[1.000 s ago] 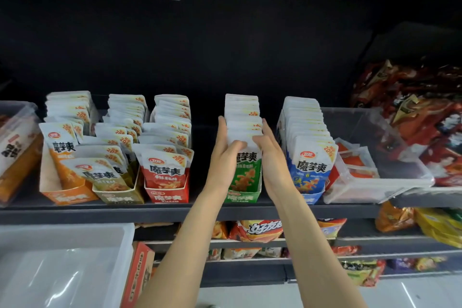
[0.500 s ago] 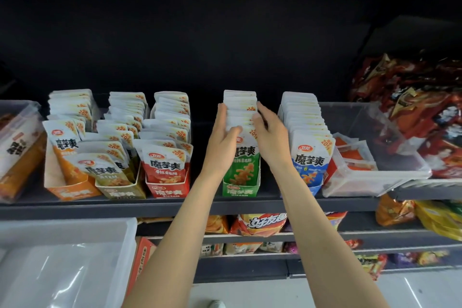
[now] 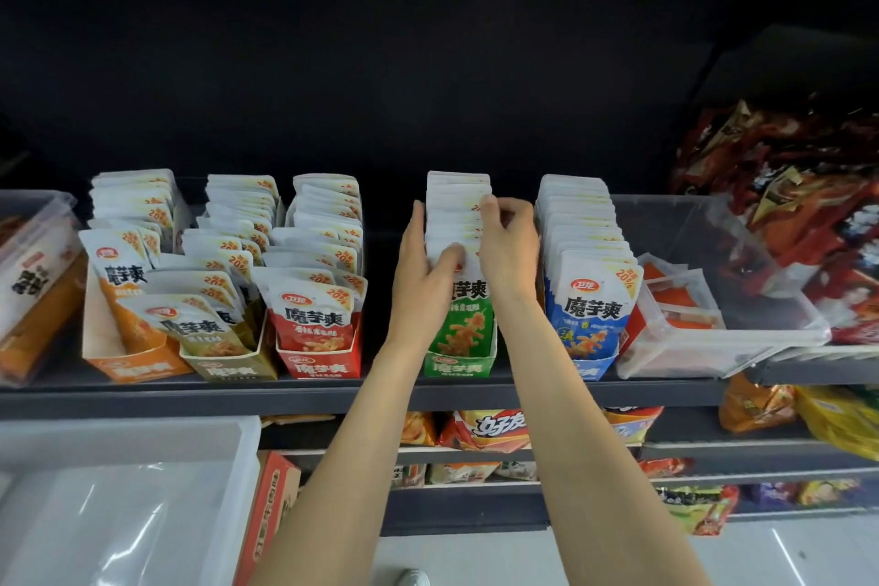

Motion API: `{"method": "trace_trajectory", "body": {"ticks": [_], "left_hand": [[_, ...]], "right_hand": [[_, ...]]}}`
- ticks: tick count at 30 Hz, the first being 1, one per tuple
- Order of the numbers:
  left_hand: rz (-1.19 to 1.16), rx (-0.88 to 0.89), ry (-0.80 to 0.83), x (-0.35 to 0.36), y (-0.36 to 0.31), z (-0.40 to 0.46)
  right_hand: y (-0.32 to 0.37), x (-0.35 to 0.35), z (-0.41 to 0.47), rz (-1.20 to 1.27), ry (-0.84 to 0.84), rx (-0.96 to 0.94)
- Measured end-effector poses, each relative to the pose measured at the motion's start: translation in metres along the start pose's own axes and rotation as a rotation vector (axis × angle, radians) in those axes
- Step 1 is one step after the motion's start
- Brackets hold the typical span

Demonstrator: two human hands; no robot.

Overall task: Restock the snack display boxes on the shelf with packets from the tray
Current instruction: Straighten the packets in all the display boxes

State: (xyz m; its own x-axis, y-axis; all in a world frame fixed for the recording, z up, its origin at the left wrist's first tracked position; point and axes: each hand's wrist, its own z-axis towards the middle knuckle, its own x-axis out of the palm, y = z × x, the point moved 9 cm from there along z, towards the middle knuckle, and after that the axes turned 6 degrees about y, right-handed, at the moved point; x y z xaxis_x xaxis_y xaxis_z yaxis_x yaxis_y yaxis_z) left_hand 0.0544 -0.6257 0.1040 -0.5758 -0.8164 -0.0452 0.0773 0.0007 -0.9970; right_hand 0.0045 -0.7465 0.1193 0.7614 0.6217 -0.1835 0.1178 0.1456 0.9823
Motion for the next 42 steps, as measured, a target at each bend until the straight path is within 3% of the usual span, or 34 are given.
{"method": "trace_trajectory", "body": {"ticks": [5, 10, 17, 23, 37, 42], "left_hand": [[-0.248, -0.117, 0.079, 0.006, 0.024, -0.008], [-0.240, -0.121, 0.140, 0.013, 0.024, -0.009], [-0.236, -0.115, 0.133, 0.013, 0.024, -0.020], [-0.154, 0.005, 0.102, 0.004, -0.012, 0.003], [-0.103, -0.012, 0.110, 0.010, -0.017, 0.018], [-0.068, 0.063, 0.031, -0.005, -0.025, -0.003]], "right_hand": [[-0.035, 0.006, -0.047, 0.344, 0.245, 0.141], [-0.039, 0.015, -0.057, 0.291, 0.383, 0.123], [-0.038, 0.006, -0.062, 0.265, 0.392, 0.094], [-0.008, 0.002, -0.039, 0.200, 0.396, -0.002], [0.009, 0.016, -0.026, 0.160, 0.469, 0.027], [0.001, 0.000, -0.051, 0.146, 0.454, -0.041]]}}
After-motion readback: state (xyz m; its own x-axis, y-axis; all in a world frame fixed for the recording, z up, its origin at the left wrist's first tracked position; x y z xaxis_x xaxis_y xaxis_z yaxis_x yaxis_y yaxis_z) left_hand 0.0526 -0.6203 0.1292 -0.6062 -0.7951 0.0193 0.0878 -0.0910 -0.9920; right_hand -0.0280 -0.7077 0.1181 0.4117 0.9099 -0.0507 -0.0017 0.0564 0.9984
